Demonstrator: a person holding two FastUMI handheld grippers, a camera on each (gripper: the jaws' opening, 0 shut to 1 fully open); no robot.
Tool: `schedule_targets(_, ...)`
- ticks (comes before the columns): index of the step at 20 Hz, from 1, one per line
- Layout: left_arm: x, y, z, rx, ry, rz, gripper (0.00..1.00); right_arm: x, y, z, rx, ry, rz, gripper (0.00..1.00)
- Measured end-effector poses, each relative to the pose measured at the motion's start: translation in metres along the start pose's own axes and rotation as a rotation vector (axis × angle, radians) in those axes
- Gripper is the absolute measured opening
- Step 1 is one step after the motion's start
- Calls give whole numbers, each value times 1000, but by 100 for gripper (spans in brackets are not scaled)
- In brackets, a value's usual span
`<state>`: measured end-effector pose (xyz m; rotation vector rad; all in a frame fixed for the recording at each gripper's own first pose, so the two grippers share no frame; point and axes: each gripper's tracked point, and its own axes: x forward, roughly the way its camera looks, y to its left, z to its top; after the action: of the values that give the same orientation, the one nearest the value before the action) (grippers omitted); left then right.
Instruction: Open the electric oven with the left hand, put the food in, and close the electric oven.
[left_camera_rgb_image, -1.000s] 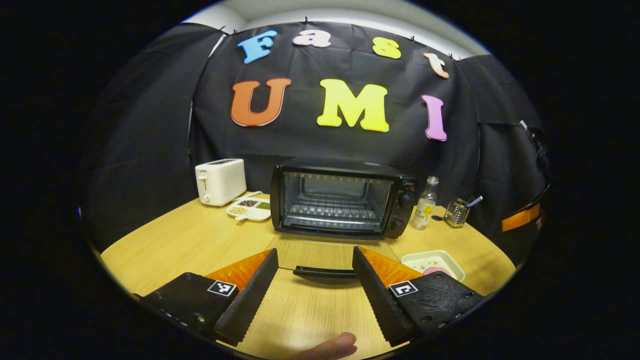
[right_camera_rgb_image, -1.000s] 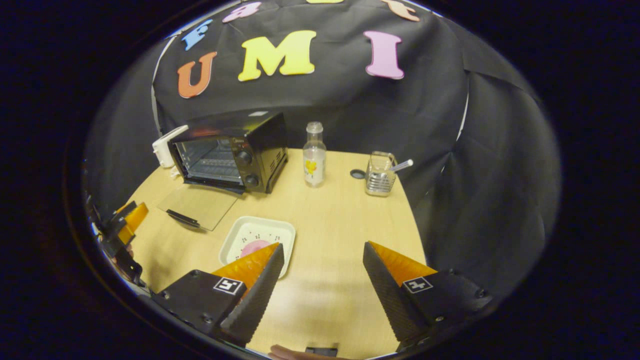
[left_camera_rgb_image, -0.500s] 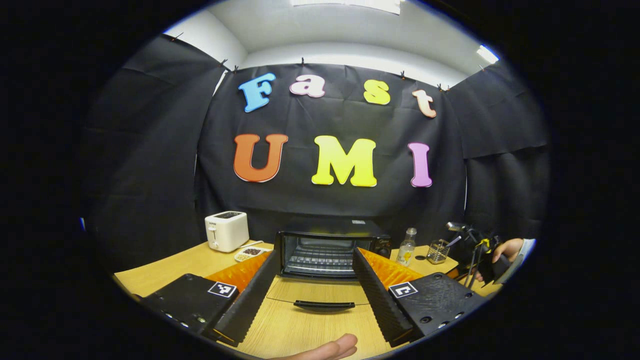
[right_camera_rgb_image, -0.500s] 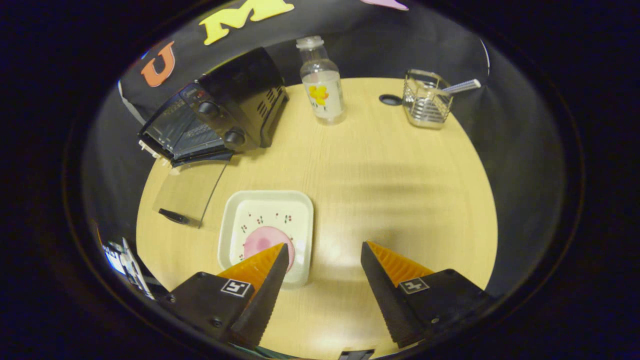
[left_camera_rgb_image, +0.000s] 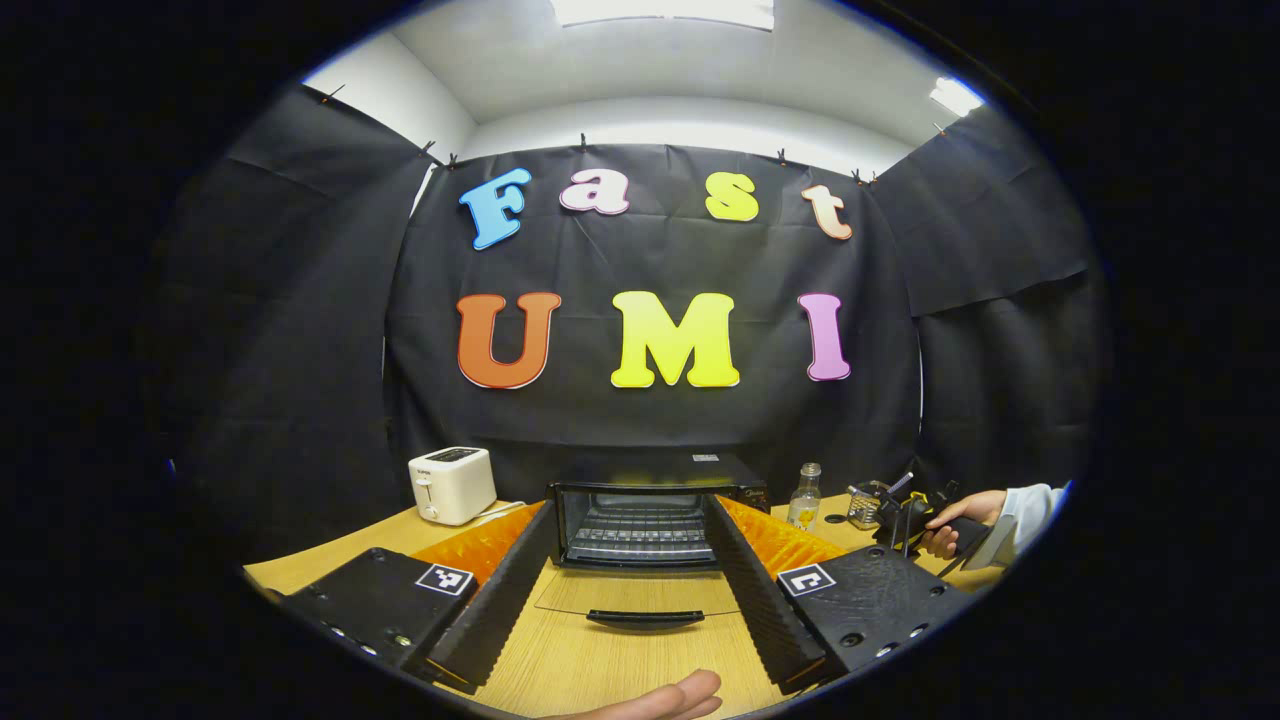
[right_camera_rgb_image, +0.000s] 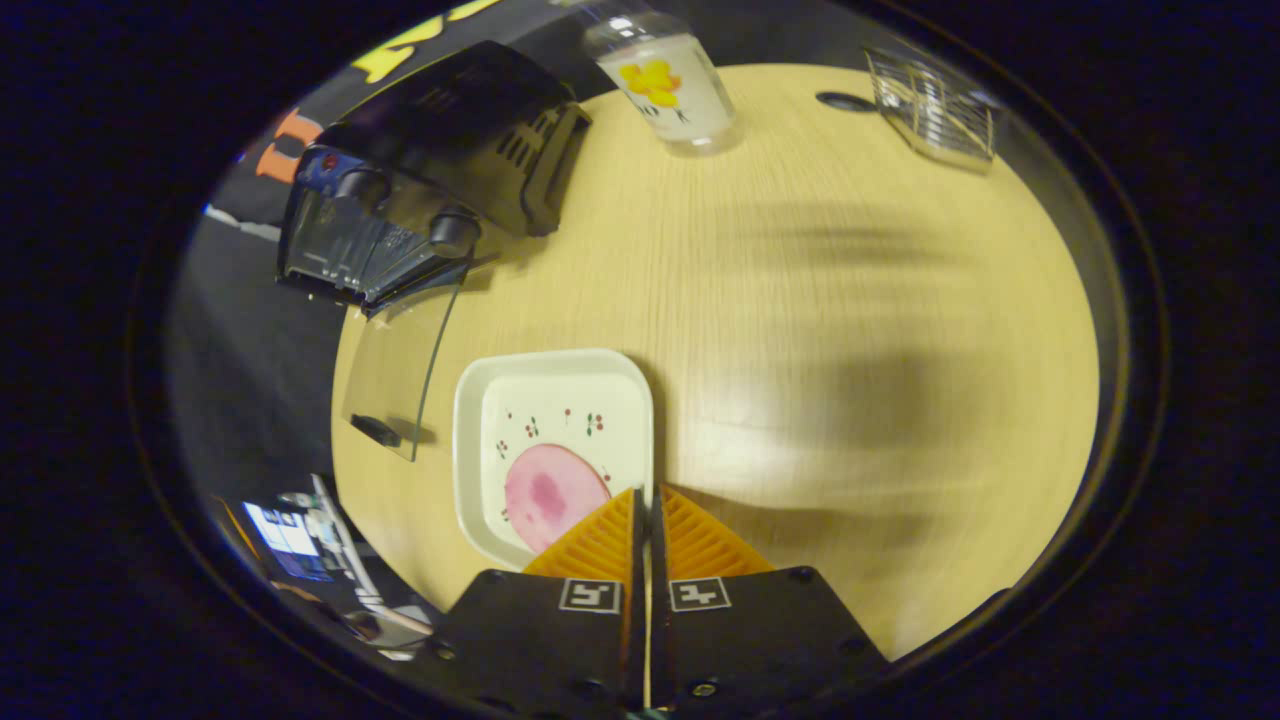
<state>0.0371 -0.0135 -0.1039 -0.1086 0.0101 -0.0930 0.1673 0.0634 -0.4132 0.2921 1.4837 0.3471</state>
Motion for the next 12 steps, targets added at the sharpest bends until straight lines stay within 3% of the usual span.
schedule_targets(1,-1,3,1,5,2,8,95,-2,-1,1,10,-5,19,1)
schedule_targets(8,-21,16,14,-18,-8,27,95,-7,-4,-13,174,-22,144,4)
schedule_targets(12,-39,13,23,16,-25,25,95,-30,-14,-17,206,-72,161,4)
